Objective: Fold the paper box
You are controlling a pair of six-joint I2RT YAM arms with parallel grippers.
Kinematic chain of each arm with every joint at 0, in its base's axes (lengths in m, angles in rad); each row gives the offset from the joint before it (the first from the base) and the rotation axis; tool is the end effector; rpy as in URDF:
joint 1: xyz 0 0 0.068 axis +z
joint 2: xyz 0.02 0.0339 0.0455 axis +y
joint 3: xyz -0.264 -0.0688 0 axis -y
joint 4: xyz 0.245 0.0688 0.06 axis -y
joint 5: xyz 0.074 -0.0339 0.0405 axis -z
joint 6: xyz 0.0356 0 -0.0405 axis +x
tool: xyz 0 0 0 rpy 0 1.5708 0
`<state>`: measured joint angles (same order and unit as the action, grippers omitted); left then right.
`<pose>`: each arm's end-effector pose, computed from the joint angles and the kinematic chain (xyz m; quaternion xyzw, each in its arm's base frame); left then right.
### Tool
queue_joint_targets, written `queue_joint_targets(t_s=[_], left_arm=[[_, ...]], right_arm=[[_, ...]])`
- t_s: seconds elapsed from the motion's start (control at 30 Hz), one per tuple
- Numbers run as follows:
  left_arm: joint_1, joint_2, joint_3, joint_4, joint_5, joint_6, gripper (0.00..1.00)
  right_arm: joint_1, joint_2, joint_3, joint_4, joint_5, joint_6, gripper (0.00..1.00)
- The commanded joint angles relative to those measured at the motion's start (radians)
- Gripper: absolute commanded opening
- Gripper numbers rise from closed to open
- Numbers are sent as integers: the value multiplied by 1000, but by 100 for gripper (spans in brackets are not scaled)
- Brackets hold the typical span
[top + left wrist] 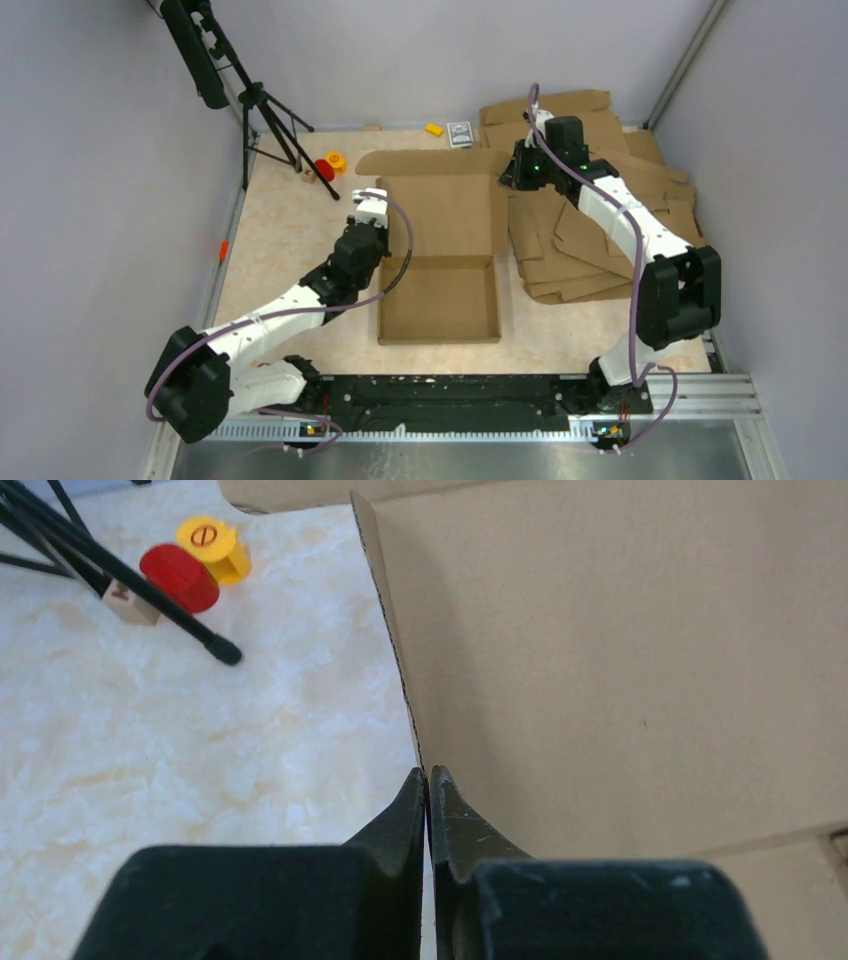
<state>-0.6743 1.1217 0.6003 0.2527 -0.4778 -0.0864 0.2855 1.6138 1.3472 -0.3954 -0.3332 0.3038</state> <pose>0.2051 -0.1430 0.2533 0.0867 0.7813 -0.0438 0.6166 0.3502 0.1149 0.3044 -0.0647 0.8867 0.2683 0.3709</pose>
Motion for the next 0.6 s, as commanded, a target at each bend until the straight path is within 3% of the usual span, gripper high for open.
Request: queue_joint_targets(t_s=[0.0, 0.3, 0.57], left_arm=[[-5, 34, 51, -32, -29, -102, 2], [46, 68, 159, -189, -8, -169, 42], [203, 56, 195, -299, 152, -230, 54]], right_arm=[[78, -54, 76, 95, 111, -52, 0], [120, -157, -57, 296, 179, -86, 0], [122, -232, -188, 457, 119, -142, 0]])
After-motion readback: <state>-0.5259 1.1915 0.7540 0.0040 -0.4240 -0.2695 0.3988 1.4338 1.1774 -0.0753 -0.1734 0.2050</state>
